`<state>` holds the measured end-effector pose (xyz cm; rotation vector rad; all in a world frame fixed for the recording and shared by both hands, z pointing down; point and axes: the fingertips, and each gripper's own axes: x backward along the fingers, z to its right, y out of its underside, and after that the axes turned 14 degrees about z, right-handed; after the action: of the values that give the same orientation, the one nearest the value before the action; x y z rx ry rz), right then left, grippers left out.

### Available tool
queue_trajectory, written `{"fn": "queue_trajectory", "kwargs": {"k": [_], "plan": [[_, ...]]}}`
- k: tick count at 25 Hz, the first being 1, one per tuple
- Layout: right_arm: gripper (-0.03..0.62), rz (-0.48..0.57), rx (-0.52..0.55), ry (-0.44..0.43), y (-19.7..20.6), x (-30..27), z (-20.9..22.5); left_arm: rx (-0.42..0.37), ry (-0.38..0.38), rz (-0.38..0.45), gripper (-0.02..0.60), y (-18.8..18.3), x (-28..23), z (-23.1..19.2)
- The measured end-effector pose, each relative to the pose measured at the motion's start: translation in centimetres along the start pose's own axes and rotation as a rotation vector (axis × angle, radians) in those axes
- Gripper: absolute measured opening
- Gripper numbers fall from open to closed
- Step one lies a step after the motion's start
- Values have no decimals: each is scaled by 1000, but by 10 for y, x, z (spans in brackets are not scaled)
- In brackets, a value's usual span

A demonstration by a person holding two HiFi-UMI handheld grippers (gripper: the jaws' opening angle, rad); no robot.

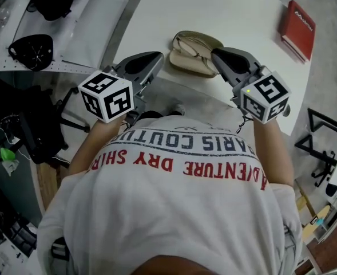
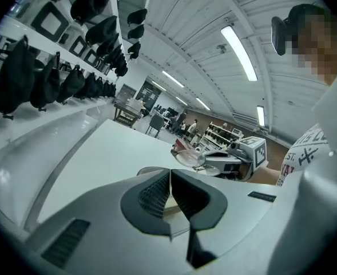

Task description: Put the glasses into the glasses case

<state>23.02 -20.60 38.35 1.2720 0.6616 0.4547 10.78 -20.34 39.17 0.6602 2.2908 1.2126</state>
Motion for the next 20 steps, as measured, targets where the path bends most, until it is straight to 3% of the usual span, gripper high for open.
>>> {"fn": "queue_trajectory", "kwargs": {"k": [10,20], "plan": [[37,-121,119,-75,60,-23,9,15,-60,16,29,13,1,-17],[37,-202,159,-121,100,-33,14,36,-89,7,28,28,-2,-31]]}}
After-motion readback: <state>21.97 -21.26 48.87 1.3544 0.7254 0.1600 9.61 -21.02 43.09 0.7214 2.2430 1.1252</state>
